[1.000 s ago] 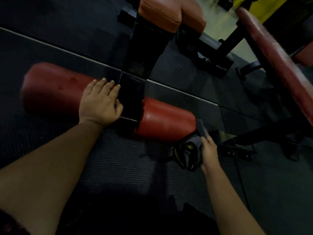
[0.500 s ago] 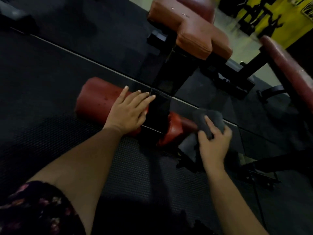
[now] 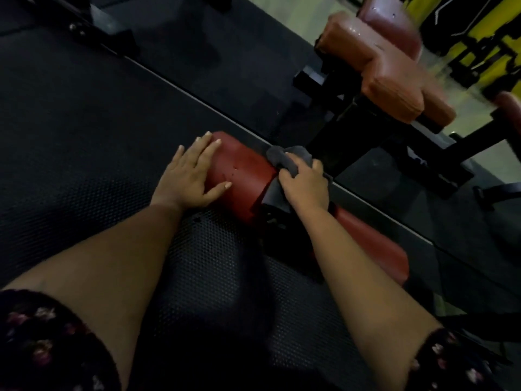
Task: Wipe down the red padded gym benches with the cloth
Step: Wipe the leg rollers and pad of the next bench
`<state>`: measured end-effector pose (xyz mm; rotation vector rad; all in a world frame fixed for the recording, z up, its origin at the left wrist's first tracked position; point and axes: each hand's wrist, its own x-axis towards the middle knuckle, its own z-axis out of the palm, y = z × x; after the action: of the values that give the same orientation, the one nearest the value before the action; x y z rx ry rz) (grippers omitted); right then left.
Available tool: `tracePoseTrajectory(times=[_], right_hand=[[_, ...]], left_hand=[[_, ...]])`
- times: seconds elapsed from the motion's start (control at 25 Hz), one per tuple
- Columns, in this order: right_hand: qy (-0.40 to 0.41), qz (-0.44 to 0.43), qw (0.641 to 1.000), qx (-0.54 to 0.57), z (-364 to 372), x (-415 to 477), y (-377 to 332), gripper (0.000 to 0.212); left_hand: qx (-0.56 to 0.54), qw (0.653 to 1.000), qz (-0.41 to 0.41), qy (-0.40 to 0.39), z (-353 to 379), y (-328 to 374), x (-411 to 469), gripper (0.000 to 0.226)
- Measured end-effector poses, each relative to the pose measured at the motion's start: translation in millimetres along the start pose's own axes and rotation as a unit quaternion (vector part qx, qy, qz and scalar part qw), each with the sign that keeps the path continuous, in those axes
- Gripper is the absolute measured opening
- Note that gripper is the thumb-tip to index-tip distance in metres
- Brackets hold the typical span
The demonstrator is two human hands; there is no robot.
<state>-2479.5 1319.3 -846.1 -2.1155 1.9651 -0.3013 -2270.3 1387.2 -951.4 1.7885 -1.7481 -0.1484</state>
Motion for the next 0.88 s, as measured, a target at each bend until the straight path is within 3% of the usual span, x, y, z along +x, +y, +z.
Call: tracePoseTrajectory(times=[0.16, 0.28, 0.44, 0.52, 0.64, 0.72, 0.8, 0.88], right_hand=[[0.096, -0.163, 0.979, -0.081, 25, -64, 24, 0.058], [0.081, -0.245, 0.948, -0.184, 51, -110, 34, 0.066], [0.108, -0.349, 0.899, -0.241, 51, -90, 8, 0.056], [0.113, -0.321, 0.916, -0.213, 37, -68, -12, 0.052], [0.077, -0.127, 0.981, -0.123, 18, -14, -31, 0.042], [0.018, -0.021, 0.995, -0.097, 9, 33, -38, 0.038], [-0.03, -0.004, 0.994, -0.104, 5, 59, -48, 0.04], [-0.048, -0.083, 0.985, -0.142, 9, 61, -60, 0.043]], left_hand=[[0.02, 1.0, 0.015, -0.009, -1, -5, -1, 0.091], [0.044, 0.998, 0.04, -0.02, -4, -8, 0, 0.092], [0.069, 0.995, 0.064, -0.043, -8, -14, 2, 0.1], [0.065, 0.995, 0.062, -0.047, -7, -16, 1, 0.101], [0.054, 0.996, 0.058, -0.044, -5, -18, 2, 0.105], [0.049, 0.996, 0.054, -0.056, -5, -18, 3, 0.106], [0.044, 0.996, 0.051, -0.064, -7, -17, 4, 0.107], [0.041, 0.996, 0.049, -0.063, -9, -17, 5, 0.108]])
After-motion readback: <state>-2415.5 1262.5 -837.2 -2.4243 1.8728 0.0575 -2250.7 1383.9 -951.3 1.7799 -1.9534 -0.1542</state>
